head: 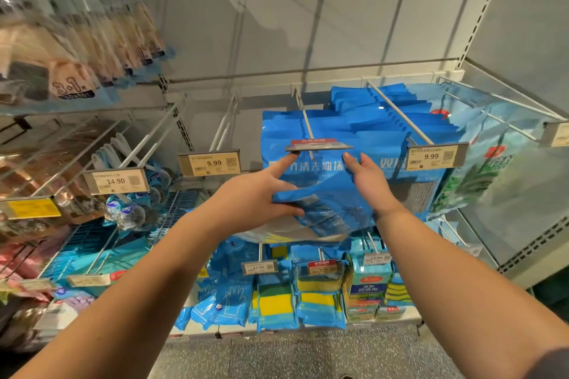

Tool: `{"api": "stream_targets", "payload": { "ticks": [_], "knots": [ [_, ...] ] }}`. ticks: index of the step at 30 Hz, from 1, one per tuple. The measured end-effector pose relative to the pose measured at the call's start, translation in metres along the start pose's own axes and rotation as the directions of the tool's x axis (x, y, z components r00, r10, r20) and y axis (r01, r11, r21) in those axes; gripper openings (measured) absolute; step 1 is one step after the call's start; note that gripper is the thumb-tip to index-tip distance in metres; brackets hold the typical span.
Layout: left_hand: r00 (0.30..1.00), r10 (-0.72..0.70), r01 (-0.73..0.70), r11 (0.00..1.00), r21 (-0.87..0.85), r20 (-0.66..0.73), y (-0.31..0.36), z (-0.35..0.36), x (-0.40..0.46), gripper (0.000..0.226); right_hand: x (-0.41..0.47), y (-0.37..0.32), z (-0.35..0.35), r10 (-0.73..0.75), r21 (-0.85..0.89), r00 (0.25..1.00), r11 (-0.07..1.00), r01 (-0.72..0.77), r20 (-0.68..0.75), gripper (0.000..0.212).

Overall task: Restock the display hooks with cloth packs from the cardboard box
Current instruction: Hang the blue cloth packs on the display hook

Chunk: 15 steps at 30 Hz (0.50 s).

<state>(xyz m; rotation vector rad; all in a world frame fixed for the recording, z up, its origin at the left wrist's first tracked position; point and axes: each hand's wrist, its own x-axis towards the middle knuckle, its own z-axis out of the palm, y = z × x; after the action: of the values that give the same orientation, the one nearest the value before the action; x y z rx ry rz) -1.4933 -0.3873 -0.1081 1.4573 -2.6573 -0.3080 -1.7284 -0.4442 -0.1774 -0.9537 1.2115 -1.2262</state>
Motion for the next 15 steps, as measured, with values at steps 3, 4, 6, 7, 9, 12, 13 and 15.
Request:
{"api": "stream_targets", "payload": {
  "ticks": [3, 4, 6, 7, 9, 12, 13, 15],
  "knots": [
    [1.0, -0.003, 0.003, 0.999, -0.053, -0.005, -0.003, 0.002, 0.0, 0.026, 0.001, -0.002, 0.004, -0.052, -0.025, 0.999, 0.998, 0.052, 0.009, 0.006],
    [1.0, -0.003, 0.002, 0.998, -0.068, -0.007, -0.004, 0.002, -0.001, 0.025, 0.001, -0.002, 0.004, -0.072, -0.042, 0.997, 0.997, 0.071, -0.003, 0.009],
    [1.0, -0.004, 0.003, 0.995, -0.1, -0.009, -0.005, 0.003, -0.001, 0.023, 0.002, 0.002, -0.002, -0.073, -0.041, 0.997, 0.997, 0.072, -0.007, 0.007],
    [1.0, -0.005, 0.004, 0.992, -0.123, -0.011, -0.006, 0.004, -0.001, 0.022, 0.002, 0.004, -0.006, -0.066, -0.05, 0.997, 0.997, 0.065, -0.029, 0.015],
    [1.0, -0.007, 0.002, 0.985, -0.171, -0.029, -0.007, 0.006, -0.002, 0.021, 0.002, 0.01, -0.019, -0.068, -0.094, 0.994, 0.994, 0.06, -0.085, 0.026],
    [0.997, 0.001, -0.019, 0.973, -0.231, -0.075, -0.01, 0.013, 0.0, 0.033, -0.017, 0.019, -0.036, -0.058, 0.082, 0.982, 0.994, 0.074, -0.181, 0.013],
    [0.996, -0.001, -0.021, 0.966, -0.259, -0.086, -0.01, 0.016, 0.0, 0.035, -0.028, 0.024, -0.041, -0.03, 0.214, 0.986, 0.975, 0.065, -0.165, 0.019],
    [0.995, -0.013, -0.023, 0.938, -0.345, -0.103, -0.01, 0.022, 0.0, 0.031, -0.042, 0.04, -0.053, -0.002, 0.395, 0.998, 0.918, 0.027, -0.065, 0.041]
  ]
}}
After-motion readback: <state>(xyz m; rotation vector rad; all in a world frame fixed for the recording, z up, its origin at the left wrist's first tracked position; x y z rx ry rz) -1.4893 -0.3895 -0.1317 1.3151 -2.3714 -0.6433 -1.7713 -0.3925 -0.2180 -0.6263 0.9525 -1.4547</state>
